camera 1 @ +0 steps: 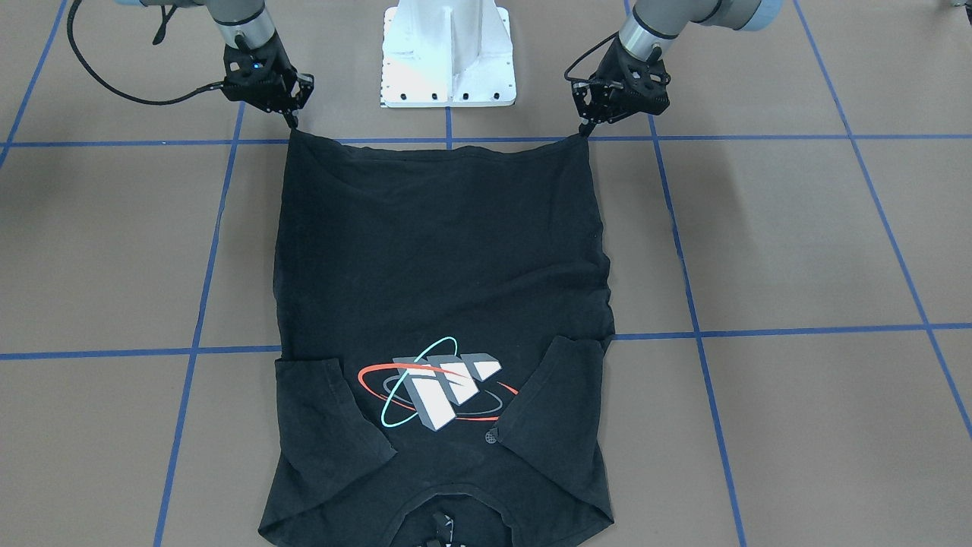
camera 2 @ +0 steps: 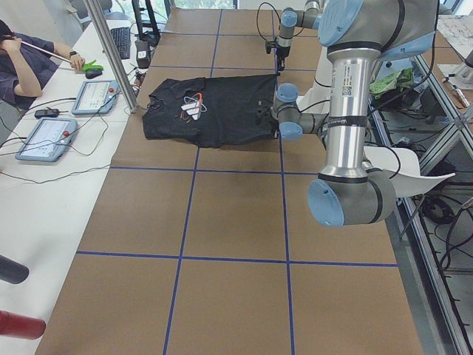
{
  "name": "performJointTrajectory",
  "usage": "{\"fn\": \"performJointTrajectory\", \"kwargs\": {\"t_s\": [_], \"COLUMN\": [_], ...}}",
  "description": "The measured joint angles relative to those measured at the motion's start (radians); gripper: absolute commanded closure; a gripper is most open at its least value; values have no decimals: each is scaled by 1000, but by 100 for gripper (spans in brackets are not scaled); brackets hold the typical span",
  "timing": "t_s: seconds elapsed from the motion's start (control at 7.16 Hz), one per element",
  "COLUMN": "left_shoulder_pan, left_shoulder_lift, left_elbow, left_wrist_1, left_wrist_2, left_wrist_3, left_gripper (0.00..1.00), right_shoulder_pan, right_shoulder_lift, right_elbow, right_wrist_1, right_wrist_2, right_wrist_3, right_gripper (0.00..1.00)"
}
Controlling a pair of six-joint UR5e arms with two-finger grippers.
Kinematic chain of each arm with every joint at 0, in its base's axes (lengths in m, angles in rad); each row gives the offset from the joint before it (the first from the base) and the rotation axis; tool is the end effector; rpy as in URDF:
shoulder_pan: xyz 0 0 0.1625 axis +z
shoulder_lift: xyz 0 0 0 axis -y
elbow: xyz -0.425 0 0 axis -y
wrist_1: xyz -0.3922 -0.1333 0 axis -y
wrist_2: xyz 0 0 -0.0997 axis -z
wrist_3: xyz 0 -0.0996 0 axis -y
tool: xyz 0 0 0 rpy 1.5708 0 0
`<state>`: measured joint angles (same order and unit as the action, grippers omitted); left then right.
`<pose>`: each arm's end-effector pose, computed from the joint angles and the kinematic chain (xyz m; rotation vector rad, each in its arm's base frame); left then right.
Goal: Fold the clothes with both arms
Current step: 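Lift the hem with both grippers and carry it over toward the collar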
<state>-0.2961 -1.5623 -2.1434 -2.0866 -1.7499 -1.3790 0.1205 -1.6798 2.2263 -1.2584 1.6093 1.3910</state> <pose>0.4075 -0.2451 0.3361 0.1035 1.0835 0.0029 -0.4106 -0.1801 0.3707 0.0928 -0.8547 -0.0721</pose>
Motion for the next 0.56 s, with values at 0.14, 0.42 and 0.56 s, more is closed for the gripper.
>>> {"fn": "performJointTrajectory", "kwargs": {"t_s": [0.14, 0.42, 0.56], "left_shoulder_pan": [0, 9, 21], "left_shoulder_lift": [45, 156, 195], "left_elbow": [-55, -184, -231], "left_wrist_1": [0, -2, -3], "left_wrist_2": [-37, -158, -217], "left_wrist_3": [0, -1, -2], "left_gripper": [100, 100, 100], "right_shoulder_pan": [-34, -142, -197], "right_shoulder_lift": [-37, -96, -123], "right_elbow": [59, 173, 230], "right_wrist_1": [0, 0, 0], "right_wrist_2": [24, 58, 61], "right_wrist_3": [-5, -8, -9], "right_gripper": [100, 100, 100]}}
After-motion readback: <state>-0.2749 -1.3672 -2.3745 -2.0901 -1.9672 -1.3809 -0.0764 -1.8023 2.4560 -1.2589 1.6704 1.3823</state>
